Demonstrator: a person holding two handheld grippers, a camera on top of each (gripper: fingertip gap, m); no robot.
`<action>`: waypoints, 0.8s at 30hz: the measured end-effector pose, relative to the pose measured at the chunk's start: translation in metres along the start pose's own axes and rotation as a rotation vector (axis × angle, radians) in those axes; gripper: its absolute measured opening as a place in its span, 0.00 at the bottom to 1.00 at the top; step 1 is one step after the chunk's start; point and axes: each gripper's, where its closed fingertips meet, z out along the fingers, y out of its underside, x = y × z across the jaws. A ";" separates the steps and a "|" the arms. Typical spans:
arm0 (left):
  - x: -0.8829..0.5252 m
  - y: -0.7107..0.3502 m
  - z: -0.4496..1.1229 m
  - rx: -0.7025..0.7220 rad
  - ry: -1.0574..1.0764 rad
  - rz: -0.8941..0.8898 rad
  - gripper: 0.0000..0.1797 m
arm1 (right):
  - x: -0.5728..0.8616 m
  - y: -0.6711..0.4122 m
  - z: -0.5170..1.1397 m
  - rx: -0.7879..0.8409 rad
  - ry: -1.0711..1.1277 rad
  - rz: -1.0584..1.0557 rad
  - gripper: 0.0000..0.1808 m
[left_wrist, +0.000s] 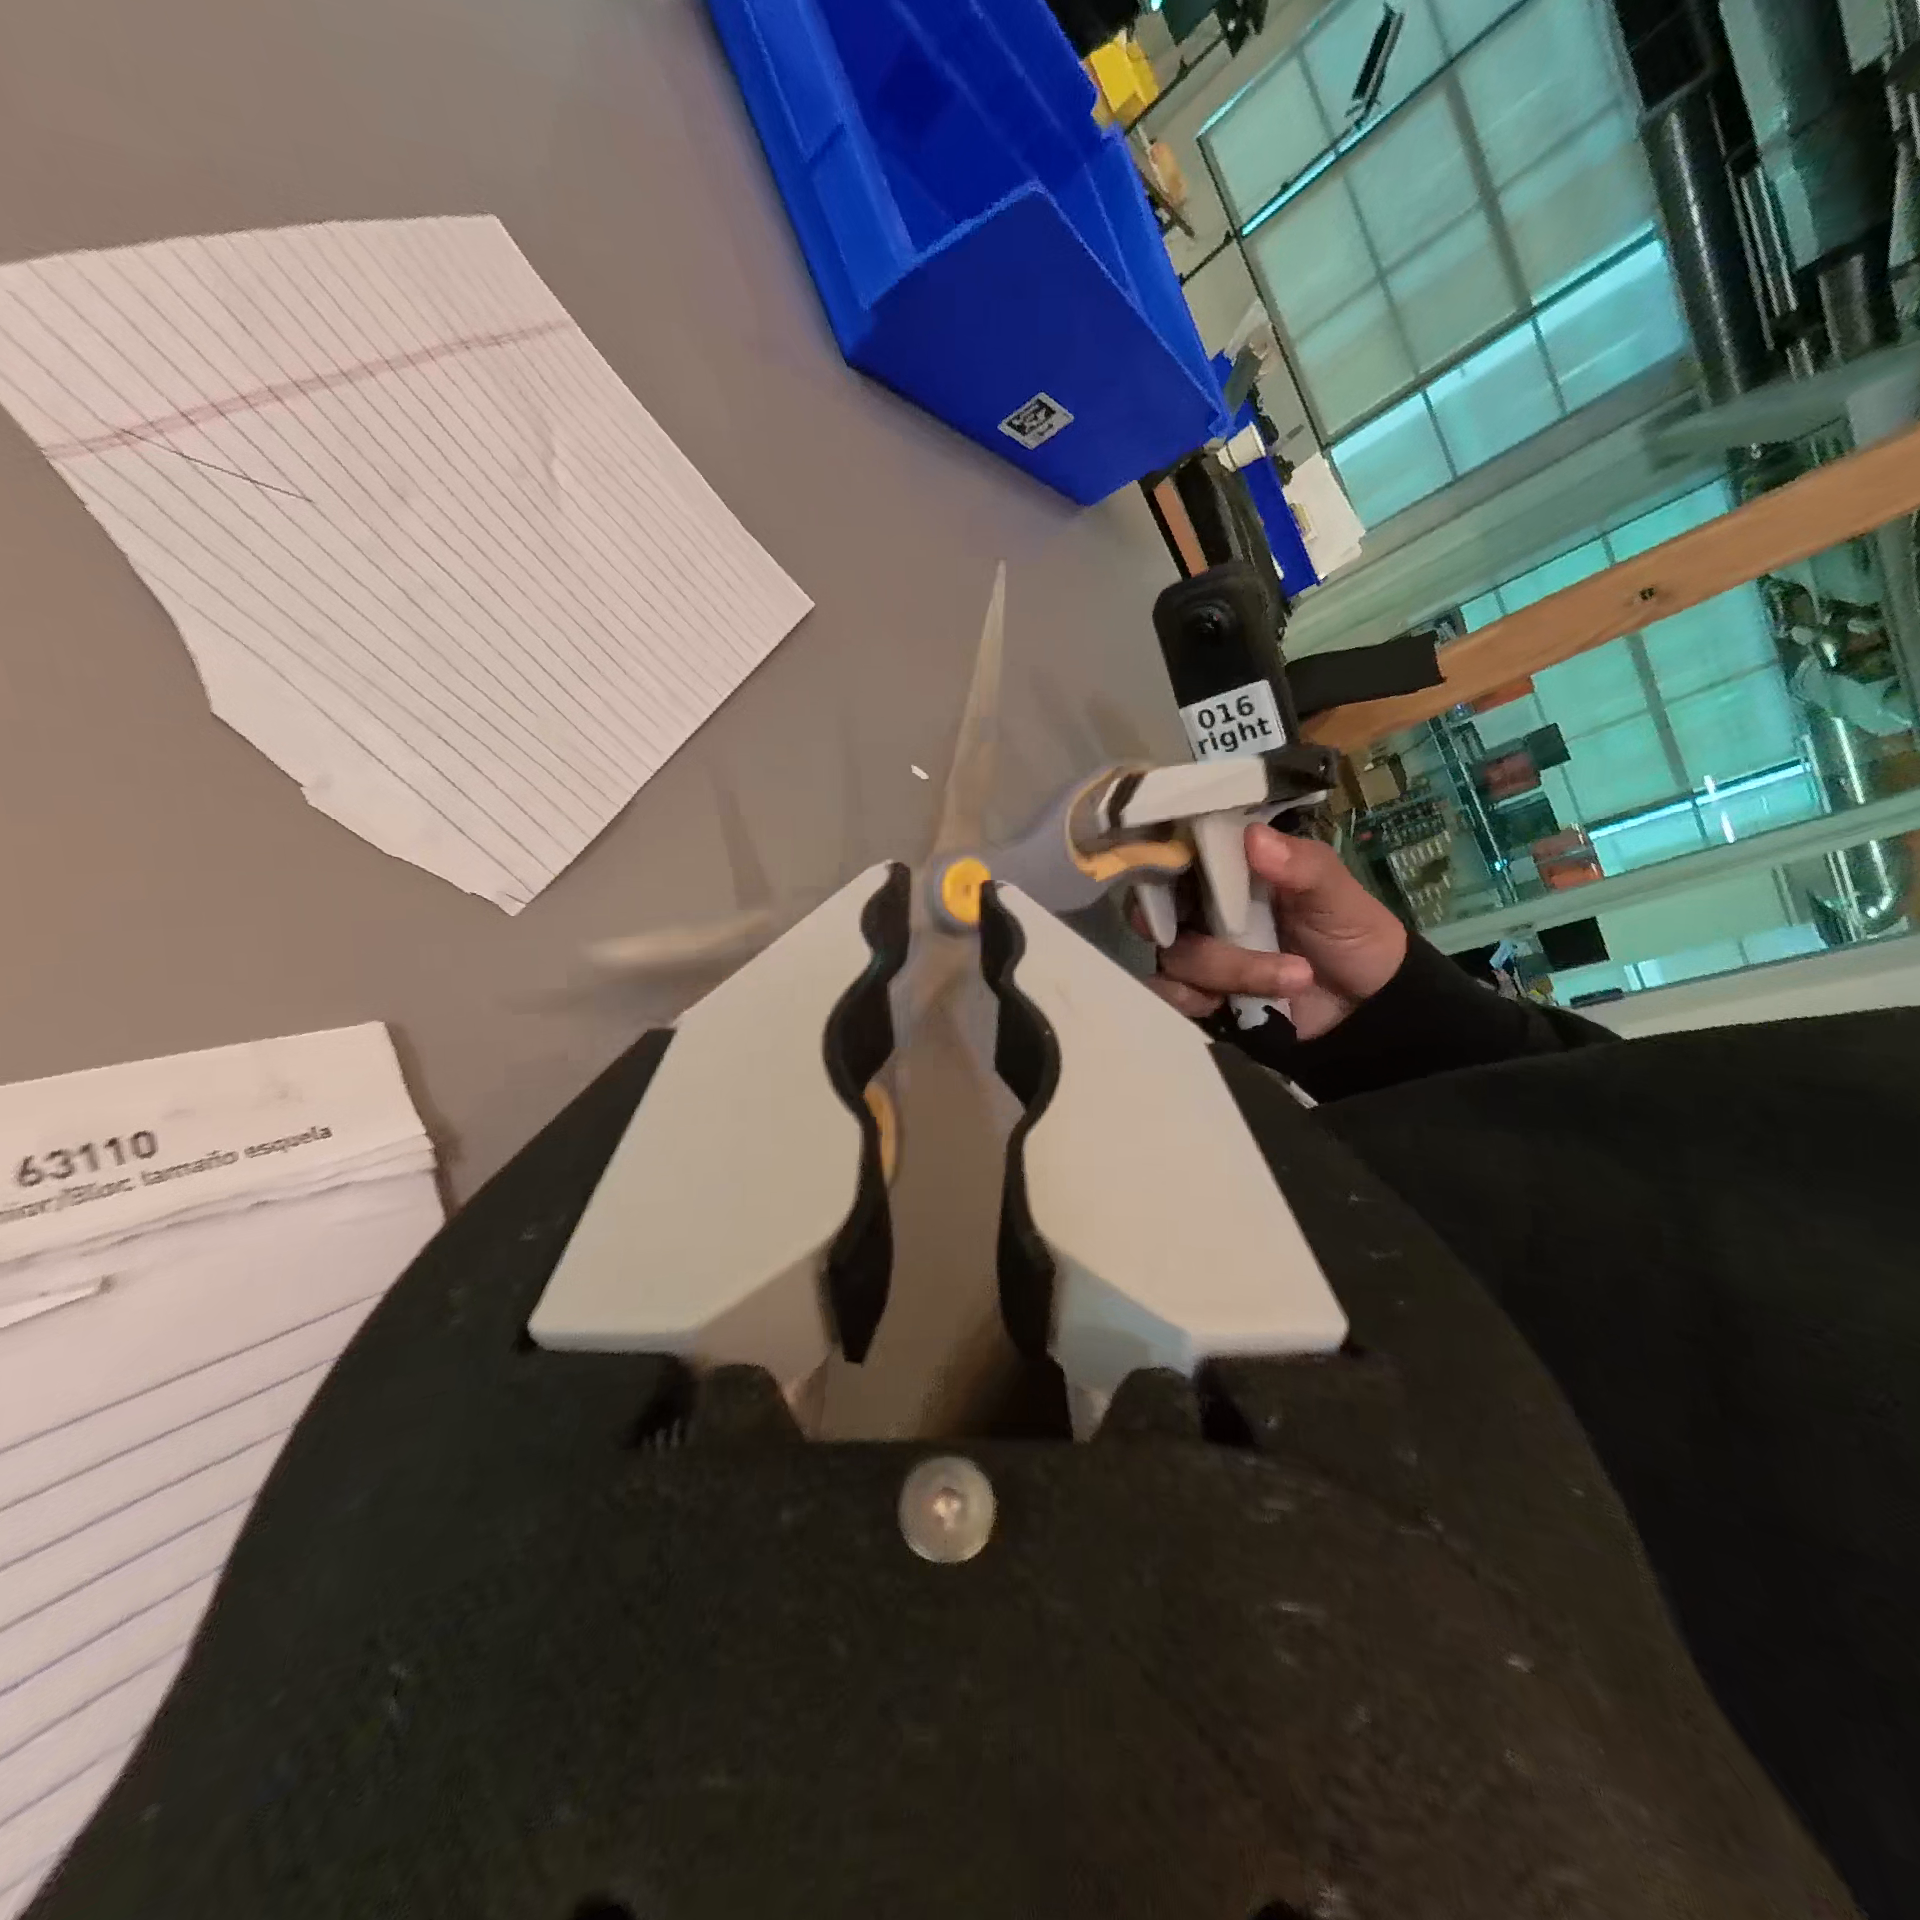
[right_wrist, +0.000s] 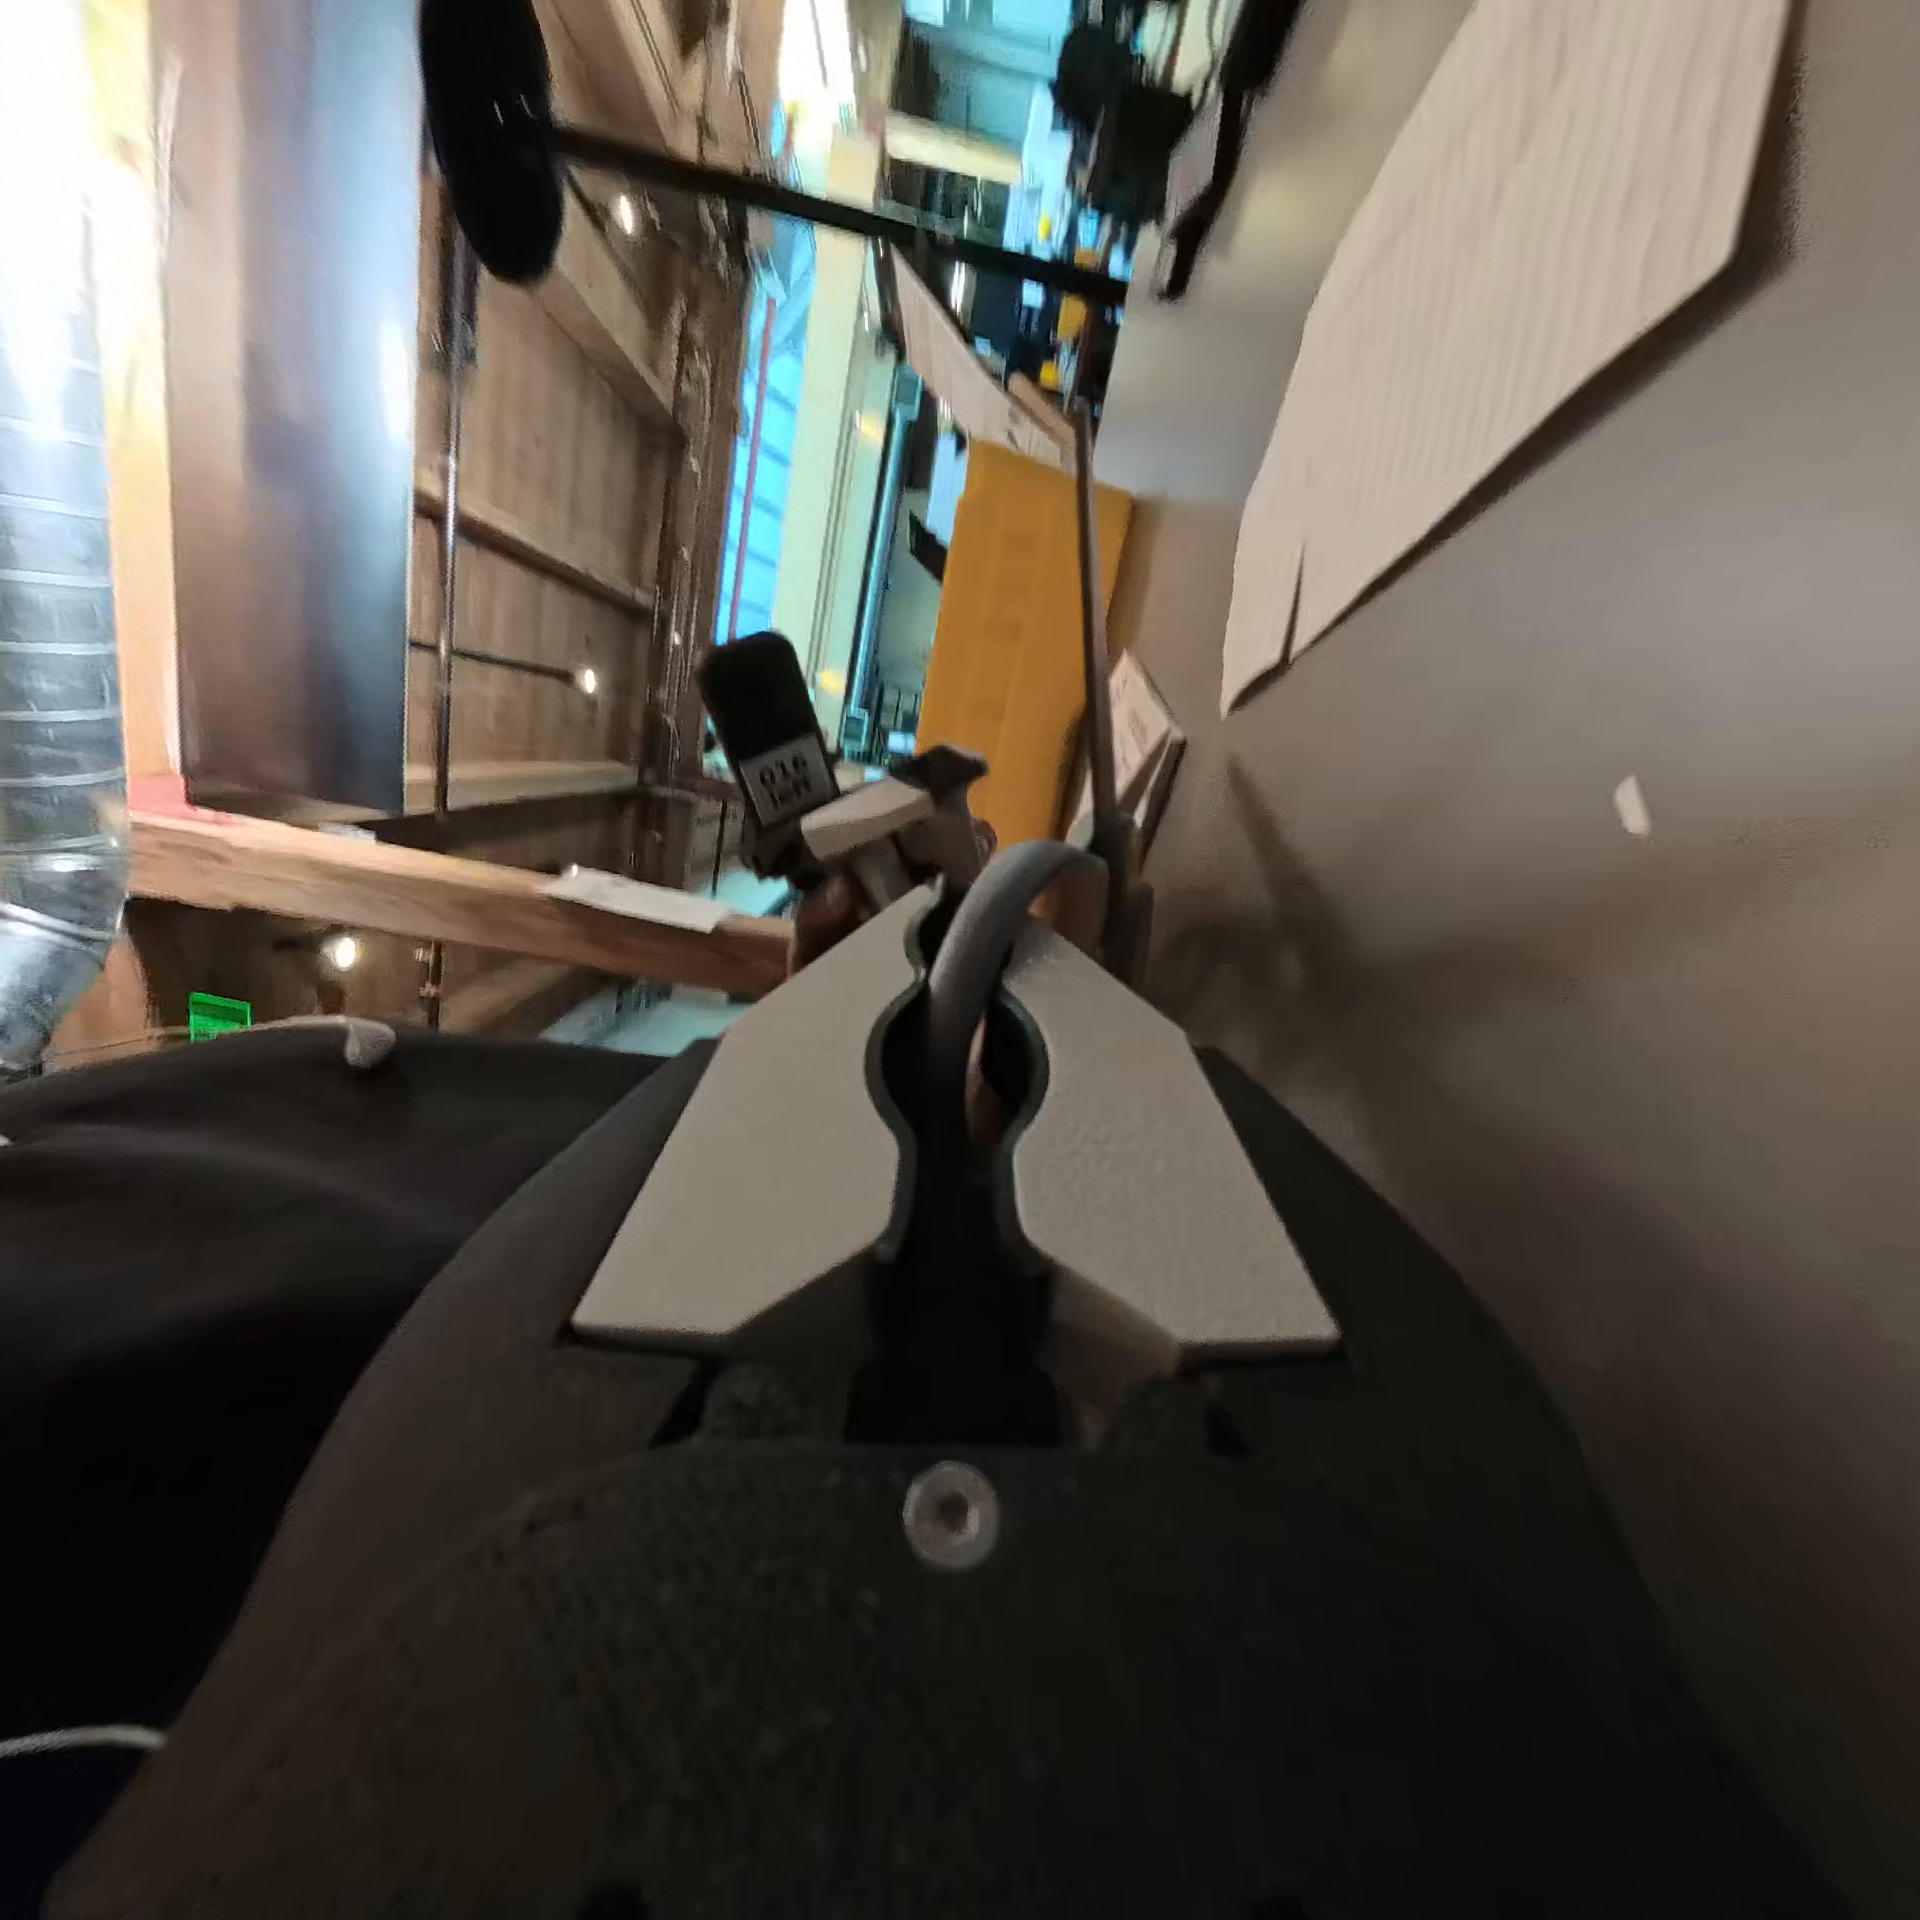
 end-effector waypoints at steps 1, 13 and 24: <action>-0.002 -0.001 -0.003 0.009 -0.006 0.004 0.09 | -0.003 -0.006 -0.002 0.036 -0.009 -0.008 0.00; 0.031 0.031 0.016 -0.210 0.182 0.001 0.05 | -0.060 -0.041 -0.005 0.183 -0.159 -0.153 0.00; 0.031 0.006 0.010 -0.053 0.214 -0.110 0.04 | -0.067 -0.039 0.006 0.178 -0.071 -0.297 0.20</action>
